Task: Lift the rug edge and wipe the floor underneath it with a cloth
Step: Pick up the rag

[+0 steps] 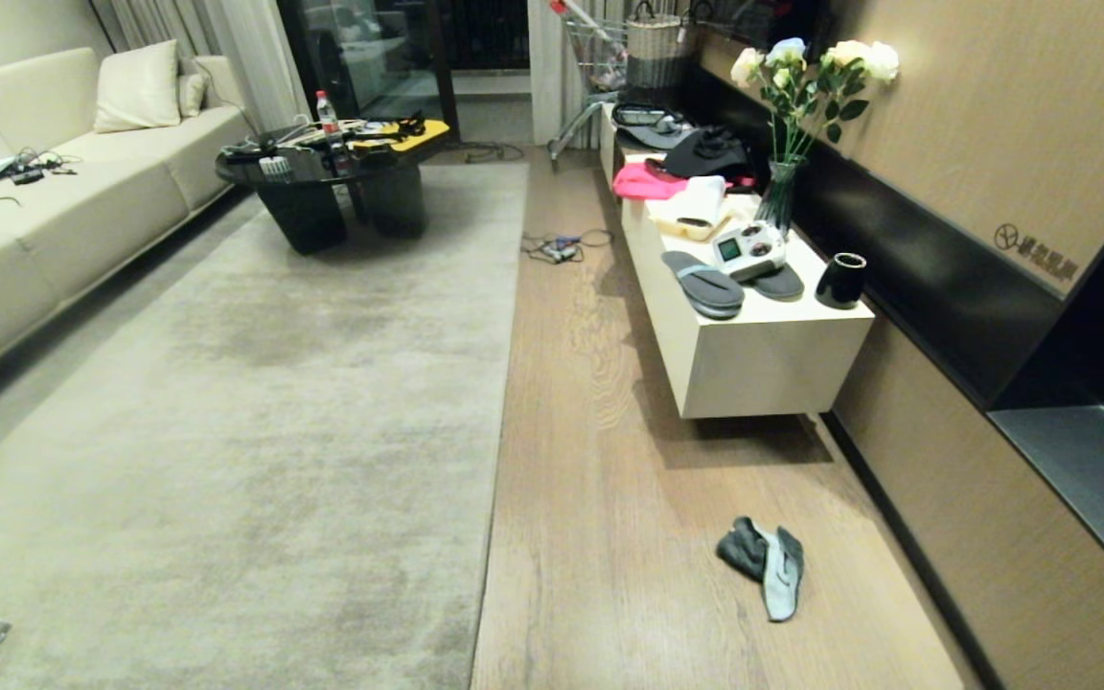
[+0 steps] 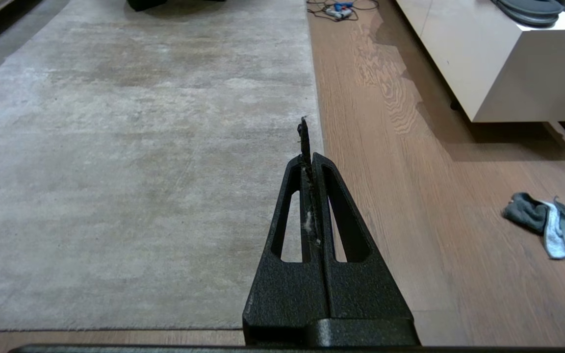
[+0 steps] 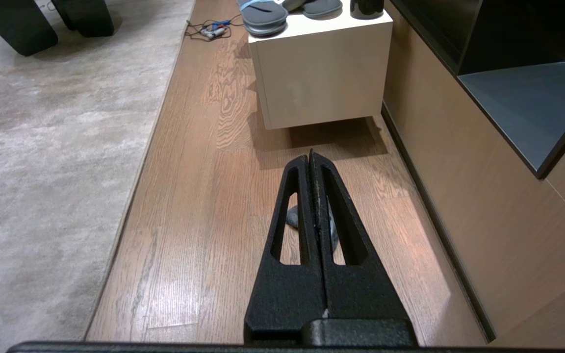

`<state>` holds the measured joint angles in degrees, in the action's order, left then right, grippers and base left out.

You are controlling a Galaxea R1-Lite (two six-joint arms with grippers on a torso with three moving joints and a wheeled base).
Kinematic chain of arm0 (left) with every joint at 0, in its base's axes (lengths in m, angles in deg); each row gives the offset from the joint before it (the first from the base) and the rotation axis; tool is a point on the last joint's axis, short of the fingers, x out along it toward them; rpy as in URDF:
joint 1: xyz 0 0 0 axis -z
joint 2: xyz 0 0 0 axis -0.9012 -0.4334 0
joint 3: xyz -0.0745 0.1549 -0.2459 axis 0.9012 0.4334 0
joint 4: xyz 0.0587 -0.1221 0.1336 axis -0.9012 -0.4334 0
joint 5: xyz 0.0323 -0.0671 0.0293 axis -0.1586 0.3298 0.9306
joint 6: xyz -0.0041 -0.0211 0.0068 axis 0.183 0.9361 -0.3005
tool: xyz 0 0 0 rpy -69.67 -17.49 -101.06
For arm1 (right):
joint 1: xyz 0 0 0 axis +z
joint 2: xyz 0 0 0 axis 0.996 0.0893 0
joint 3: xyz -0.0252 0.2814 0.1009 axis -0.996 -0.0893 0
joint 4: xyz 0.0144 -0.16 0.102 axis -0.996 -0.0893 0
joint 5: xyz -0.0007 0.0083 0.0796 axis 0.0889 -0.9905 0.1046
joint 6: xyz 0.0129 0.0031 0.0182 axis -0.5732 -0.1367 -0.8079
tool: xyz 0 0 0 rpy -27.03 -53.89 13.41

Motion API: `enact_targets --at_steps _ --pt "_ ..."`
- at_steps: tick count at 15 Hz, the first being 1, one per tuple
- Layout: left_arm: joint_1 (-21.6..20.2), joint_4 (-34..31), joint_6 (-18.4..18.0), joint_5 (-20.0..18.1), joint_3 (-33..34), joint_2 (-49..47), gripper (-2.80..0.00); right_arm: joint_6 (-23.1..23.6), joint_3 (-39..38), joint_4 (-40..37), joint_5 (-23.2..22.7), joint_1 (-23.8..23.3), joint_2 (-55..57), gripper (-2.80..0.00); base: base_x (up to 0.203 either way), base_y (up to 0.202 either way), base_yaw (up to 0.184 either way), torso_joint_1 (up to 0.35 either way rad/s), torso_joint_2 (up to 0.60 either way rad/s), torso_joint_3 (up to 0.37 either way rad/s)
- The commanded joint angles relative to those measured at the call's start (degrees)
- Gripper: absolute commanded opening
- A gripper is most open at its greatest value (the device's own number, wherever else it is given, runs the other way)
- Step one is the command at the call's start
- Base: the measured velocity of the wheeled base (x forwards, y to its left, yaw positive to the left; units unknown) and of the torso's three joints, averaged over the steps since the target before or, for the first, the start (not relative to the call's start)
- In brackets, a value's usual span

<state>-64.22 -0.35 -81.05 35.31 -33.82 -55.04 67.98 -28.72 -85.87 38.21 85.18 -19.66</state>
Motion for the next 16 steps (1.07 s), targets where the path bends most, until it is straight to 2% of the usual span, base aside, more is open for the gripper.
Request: enact_targets --at_steps 1,16 --pt "-0.01 0.0 0.06 0.02 0.02 -0.09 -2.8 0.0 0.0 0.06 0.01 0.05 0.07 -2.8 0.0 0.0 0.0 0.0 0.0 0.0" --pt "-0.01 0.04 0.24 0.1 0.02 -0.09 -2.8 0.02 0.0 0.06 0.01 0.05 0.0 -2.8 0.0 0.0 0.0 0.0 0.0 0.0"
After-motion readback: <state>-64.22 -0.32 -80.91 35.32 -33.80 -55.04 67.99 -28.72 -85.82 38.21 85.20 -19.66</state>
